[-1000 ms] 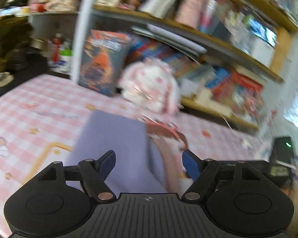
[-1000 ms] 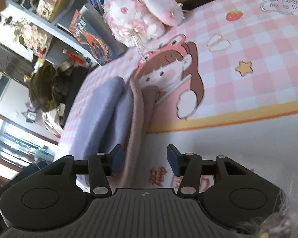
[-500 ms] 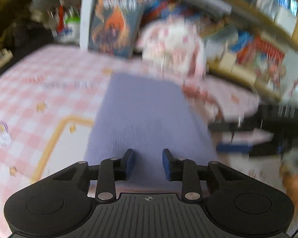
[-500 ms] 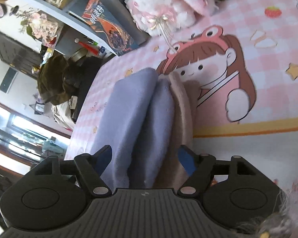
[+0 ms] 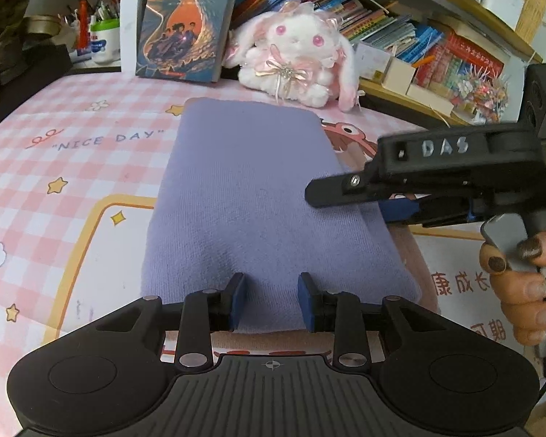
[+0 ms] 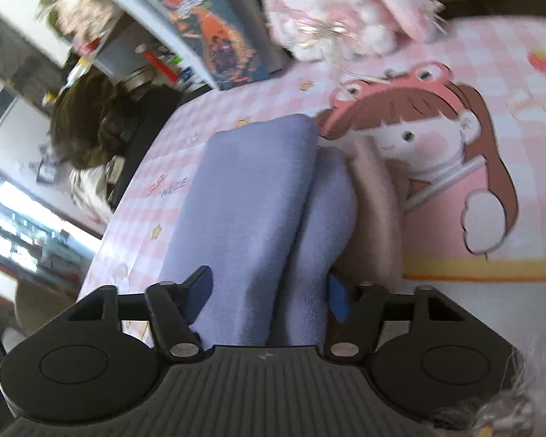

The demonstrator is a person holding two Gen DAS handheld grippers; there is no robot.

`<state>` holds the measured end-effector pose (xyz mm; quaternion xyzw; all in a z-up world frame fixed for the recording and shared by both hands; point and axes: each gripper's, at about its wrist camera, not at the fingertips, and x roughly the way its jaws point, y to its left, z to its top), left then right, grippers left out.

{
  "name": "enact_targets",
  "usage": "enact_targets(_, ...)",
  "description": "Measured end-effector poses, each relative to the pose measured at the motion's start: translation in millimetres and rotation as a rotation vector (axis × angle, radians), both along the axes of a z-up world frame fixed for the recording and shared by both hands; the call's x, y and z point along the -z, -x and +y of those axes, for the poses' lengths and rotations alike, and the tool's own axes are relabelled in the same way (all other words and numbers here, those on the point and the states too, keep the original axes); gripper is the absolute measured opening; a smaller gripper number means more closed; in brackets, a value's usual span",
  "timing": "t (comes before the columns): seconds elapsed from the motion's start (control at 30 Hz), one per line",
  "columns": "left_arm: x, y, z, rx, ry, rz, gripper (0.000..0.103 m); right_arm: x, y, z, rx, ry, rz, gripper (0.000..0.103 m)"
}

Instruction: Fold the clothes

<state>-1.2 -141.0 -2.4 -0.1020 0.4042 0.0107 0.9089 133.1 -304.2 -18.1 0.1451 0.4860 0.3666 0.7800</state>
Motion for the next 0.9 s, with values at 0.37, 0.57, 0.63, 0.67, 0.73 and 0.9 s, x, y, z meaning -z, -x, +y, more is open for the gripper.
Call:
enact_targets(0.37, -15.1, 13.8, 17.4, -0.015, 0.092, -0.079, 0.041, -34.3, 26.8, -1.2, -0.140, -0.072, -0.175, 0.019)
enact_targets(0.57, -15.0, 27.7, 29.2, -0.099, 0.093, -0.078, 0.045, -14.3, 14.4, -32.6, -0.031, -0.037, -0.077, 0.020)
enact_targets(0.63, -16.2, 26.7, 30.1, -0.122, 0.087, -0.074, 0.045, 11.9, 3.6, -38.7, 0.028, 0.022, -0.021, 0.023)
enact_targets(0.67, -18.0, 26.4, 30.2, -0.123, 0.083, -0.081, 0.045, 17.4, 1.8, -42.2, 0.043, 0.018, -0.009, 0.024)
enact_targets(0.73, -21.5, 25.8, 30.3, -0.127, 0.076, -0.096, 0.045, 15.3, 3.5, -41.8, 0.036, 0.025, -0.021, 0.025)
enact_targets(0.9, -28.0, 22.9, 33.4, -0.143, 0.066, -0.123, 0.046, 7.6, 10.4, -38.8, 0.030, 0.068, -0.067, 0.033)
